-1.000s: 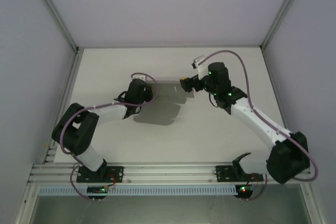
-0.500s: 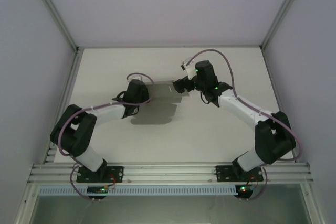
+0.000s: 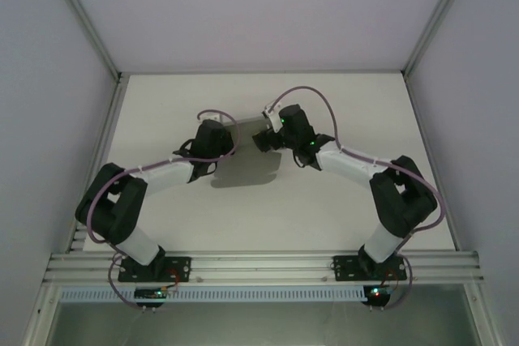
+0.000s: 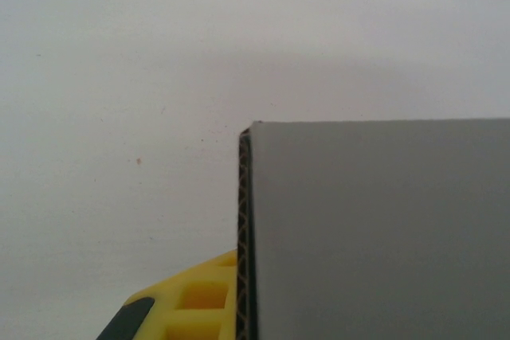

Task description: Assemble paper box

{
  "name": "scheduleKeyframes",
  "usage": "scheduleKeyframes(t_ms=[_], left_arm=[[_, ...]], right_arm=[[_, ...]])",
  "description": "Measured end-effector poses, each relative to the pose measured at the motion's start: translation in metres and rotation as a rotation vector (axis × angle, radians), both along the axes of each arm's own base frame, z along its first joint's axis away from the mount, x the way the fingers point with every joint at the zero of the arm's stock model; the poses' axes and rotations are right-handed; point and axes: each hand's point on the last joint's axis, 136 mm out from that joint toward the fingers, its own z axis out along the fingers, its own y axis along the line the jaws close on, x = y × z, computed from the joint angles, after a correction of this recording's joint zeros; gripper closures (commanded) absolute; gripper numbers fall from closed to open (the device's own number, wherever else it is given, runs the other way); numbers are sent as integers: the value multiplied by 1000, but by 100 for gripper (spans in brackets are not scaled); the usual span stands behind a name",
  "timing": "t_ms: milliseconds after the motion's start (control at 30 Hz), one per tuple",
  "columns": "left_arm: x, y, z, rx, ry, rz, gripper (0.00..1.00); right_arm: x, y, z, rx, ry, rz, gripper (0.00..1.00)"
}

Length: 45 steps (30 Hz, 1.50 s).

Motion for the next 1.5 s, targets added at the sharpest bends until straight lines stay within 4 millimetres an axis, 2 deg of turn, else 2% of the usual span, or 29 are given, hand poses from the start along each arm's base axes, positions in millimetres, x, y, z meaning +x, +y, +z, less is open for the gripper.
scheduleKeyframes(t_ms=[100, 200, 500, 600, 733, 833, 933, 1133, 1233, 1367, 1500], left_arm=[[0, -1, 1, 1, -3, 0, 100], [0, -2, 2, 3, -8, 2, 100], [8, -1, 14, 4, -36, 4, 100], [9, -1, 14, 18, -42, -10, 100], [8, -4, 14, 22, -42, -34, 100], [7, -5, 14, 22, -41, -41, 100], [7, -5, 14, 21, -41, -41, 100], [7, -6, 13, 10, -34, -43, 100], [8, -9, 10, 3, -19, -48, 100], [9, -8, 2, 2, 5, -34, 100], [12, -4, 5, 4, -4, -5, 100]], right_arm=[[5, -5, 6, -11, -36, -54, 2], [0, -12, 16, -20, -62, -82, 1], [-62, -67, 72, 5, -121, -113, 2], [-57, -86, 85, 25, -141, -155, 2], [-32, -100, 88, 37, -113, -196, 1], [-11, -98, 88, 46, -83, -195, 2], [1, -84, 81, 41, -51, -164, 1], [4, -51, 35, -7, 32, -96, 1], [12, -37, 19, -27, 14, -120, 1], [24, -29, 12, -27, -43, -209, 2], [29, -26, 16, -30, -112, -303, 2]])
